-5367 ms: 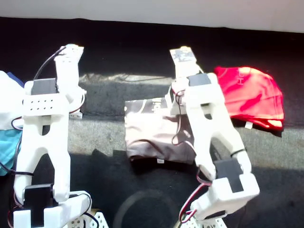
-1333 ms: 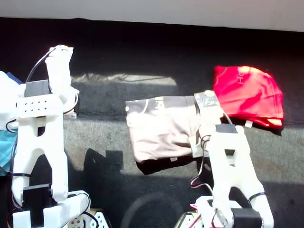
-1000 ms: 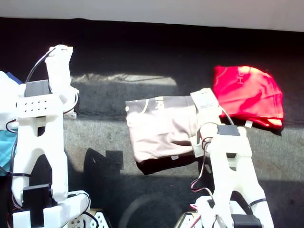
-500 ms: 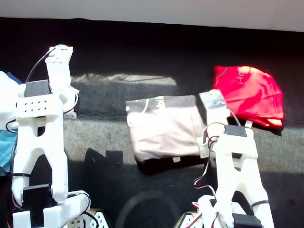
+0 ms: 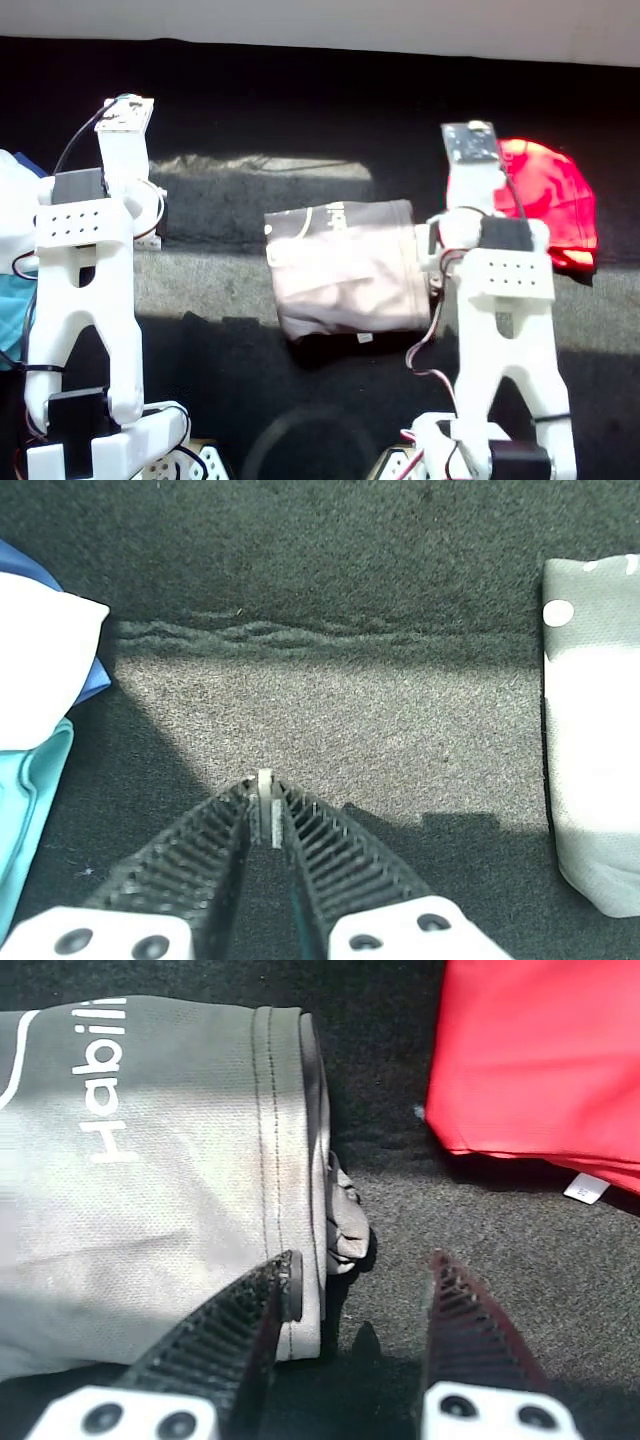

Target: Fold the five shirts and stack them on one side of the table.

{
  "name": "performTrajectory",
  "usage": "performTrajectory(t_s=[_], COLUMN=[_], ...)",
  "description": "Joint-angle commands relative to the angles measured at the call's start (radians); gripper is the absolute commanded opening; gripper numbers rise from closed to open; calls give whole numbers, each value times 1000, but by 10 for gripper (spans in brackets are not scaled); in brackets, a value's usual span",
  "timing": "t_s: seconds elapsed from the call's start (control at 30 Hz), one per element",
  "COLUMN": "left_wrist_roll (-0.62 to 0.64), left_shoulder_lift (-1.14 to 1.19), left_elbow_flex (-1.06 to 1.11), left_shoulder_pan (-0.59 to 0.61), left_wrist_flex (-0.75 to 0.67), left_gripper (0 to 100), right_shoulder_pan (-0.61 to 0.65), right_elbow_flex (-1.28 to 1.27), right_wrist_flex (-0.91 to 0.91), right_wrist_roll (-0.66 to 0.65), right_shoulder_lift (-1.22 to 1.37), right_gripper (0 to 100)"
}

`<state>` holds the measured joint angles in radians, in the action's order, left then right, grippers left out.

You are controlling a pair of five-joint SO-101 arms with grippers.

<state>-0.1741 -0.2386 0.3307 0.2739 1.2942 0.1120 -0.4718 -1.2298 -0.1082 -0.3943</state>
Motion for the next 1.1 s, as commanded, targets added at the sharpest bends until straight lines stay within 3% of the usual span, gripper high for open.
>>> performTrajectory(t_s=[0.0, 0.27, 0.87, 0.93, 1.03, 1.07], left_wrist_roll=[5, 3, 3, 3, 3, 3], left_shoulder_lift=[-27, -27, -27, -27, -27, -27], left_elbow_flex=[-13, -12, -12, -12, -13, -13], left_shoulder_pan=[12, 12, 12, 12, 12, 12], left_wrist_flex=[-5, -5, -11, -11, -11, -11], left_gripper=[9, 9, 9, 9, 9, 9], right_shoulder_pan=[73, 81, 82, 84, 84, 82], right_elbow_flex=[81, 302, 579, 601, 621, 621], right_wrist_flex=[-5, -41, -73, -99, -107, -107], right_wrist_roll=[52, 100, 98, 94, 91, 75], right_shoulder_lift=[134, 519, 963, 997, 1024, 1026], right_gripper=[260, 263, 258, 202, 6, 5])
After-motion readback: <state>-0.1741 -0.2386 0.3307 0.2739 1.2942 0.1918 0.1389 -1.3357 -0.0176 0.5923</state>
